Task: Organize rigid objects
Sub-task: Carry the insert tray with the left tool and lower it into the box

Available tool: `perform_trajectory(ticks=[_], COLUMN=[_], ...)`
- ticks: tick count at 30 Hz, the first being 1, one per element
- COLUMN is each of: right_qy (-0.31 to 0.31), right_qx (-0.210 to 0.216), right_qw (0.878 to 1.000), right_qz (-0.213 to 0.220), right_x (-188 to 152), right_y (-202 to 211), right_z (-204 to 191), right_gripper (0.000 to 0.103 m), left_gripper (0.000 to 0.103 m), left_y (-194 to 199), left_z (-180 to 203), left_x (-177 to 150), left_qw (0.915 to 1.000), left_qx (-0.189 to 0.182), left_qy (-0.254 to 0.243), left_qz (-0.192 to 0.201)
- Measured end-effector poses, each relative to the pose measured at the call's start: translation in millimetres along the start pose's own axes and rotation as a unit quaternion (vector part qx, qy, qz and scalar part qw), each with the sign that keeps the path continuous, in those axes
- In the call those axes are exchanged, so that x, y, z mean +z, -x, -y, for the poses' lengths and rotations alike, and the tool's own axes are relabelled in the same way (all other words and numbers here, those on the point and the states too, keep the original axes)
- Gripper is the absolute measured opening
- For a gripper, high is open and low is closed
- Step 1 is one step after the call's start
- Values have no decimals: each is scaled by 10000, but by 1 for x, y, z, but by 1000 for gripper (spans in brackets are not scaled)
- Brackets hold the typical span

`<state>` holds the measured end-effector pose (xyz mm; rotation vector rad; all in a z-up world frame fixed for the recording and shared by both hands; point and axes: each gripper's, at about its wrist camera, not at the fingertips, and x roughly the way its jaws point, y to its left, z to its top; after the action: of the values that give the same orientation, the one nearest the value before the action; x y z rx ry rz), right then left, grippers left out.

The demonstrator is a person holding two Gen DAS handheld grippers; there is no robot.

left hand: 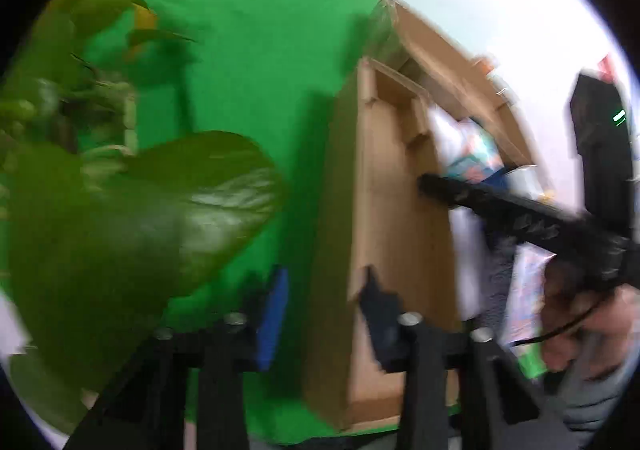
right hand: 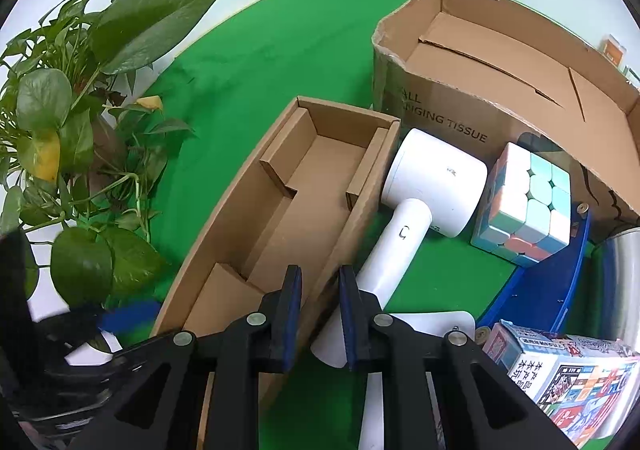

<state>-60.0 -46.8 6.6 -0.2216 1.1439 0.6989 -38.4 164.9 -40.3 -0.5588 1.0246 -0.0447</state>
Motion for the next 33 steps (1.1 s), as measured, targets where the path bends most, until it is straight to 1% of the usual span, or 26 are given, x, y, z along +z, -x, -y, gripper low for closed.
perform_trajectory(ticks=[1, 2, 3, 5, 7, 10, 13, 16, 18, 20, 21, 22, 24, 27, 28, 29, 33], right_qy=[-43, -89, -147, -146, -125, -127, -147, -108, -57, -44, -85, -149, -281, -397, -433, -475, -646], right_qx=[31, 65, 134, 125, 155, 234, 248, 120, -2, -110, -152, -169, -195, -284, -302, -298, -231], right_qw=[10000, 9999, 9998, 9996, 9989, 9964, 9924, 9871, 9848, 9831, 9826, 9823, 9814, 9799, 9803, 9810, 9820], right_qz=[12, 21, 51, 211, 414, 804, 1200, 1591, 1738, 1825, 1850, 1859, 1891, 1934, 1902, 1858, 1760], right_x=[0, -1, -1, -1, 0, 6, 18, 35, 51, 72, 84, 95, 115, 144, 156, 165, 205], right_y=[0, 1, 3, 9, 22, 50, 80, 111, 126, 138, 143, 147, 154, 164, 164, 164, 160], right_z=[0, 2, 4, 1, -2, -2, 2, 10, 19, 30, 41, 51, 70, 101, 114, 124, 166], right_gripper=[16, 15, 15, 13, 13, 13, 13, 13, 13, 13, 13, 13, 12, 12, 12, 12, 12], left_gripper=[12, 11, 10, 10, 11, 11, 11, 11, 11, 11, 11, 11, 10, 10, 10, 10, 9], left_y=[0, 1, 0, -1, 8, 33, 46, 54, 50, 37, 33, 34, 26, 18, 10, 10, -11], left_z=[5, 14, 19, 32, 44, 60, 77, 94, 109, 125, 132, 135, 149, 168, 173, 178, 193], left_x=[0, 0, -1, -1, 1, 3, 19, 42, 65, 94, 110, 116, 141, 166, 178, 184, 216], left_qw=[9999, 9990, 9979, 9972, 9965, 9939, 9903, 9849, 9808, 9793, 9771, 9751, 9712, 9687, 9685, 9681, 9692], left_qx=[11, 236, 359, 372, 398, 448, 424, 375, 373, 364, 399, 423, 440, 425, 449, 442, 469], left_qy=[-126, -371, -544, -654, -733, -909, -1093, -1351, -1547, -1618, -1702, -1769, -1913, -2041, -2072, -2102, -2154], left_qz=[24, 67, 60, -8, 78, 425, 740, 1012, 1126, 1160, 1214, 1269, 1349, 1348, 1310, 1286, 1101])
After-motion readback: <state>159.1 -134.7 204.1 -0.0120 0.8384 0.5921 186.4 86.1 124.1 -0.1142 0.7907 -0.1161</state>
